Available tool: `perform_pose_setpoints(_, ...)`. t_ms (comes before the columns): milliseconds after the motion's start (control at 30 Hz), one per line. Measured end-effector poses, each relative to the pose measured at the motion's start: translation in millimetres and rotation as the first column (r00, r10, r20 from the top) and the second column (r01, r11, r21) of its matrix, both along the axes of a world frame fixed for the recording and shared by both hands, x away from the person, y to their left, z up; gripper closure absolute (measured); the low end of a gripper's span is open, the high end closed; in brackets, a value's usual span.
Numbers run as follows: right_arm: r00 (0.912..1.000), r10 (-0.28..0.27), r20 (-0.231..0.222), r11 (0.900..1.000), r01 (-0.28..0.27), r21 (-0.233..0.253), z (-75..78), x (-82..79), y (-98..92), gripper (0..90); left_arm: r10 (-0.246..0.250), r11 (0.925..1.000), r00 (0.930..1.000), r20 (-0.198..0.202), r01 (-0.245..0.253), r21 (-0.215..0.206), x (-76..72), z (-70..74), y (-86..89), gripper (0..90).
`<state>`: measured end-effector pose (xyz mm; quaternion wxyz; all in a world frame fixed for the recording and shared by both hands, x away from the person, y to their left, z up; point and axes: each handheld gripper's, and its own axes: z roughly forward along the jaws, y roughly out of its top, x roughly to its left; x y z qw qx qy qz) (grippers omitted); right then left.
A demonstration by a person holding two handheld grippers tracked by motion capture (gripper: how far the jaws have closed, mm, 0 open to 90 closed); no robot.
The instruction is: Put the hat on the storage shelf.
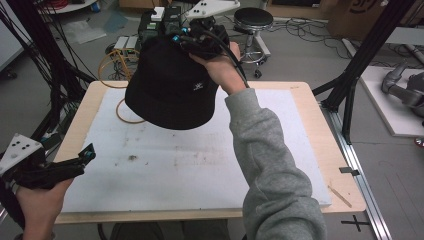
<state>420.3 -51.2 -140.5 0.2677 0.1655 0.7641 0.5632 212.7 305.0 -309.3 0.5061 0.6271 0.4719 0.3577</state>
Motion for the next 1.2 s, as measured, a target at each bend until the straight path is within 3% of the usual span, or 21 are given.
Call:
perform_pose_setpoints(500,0.9992,0.005,0.041,1.0,-0.006,0.03,23.4,15.4,34.7,90.0,0.007,0.9998,1.0,-0.001,-0.007,0.017,-4.7,-2.3,2.5,2.1)
perform_pose_setpoints(1200,0.9988,-0.025,0.041,0.995,0.021,0.097,24.0,59.9,81.7,90.0,0.009,0.9997,0.9994,-0.034,-0.008,0.025,-9.3,-13.0,4.1,2.1)
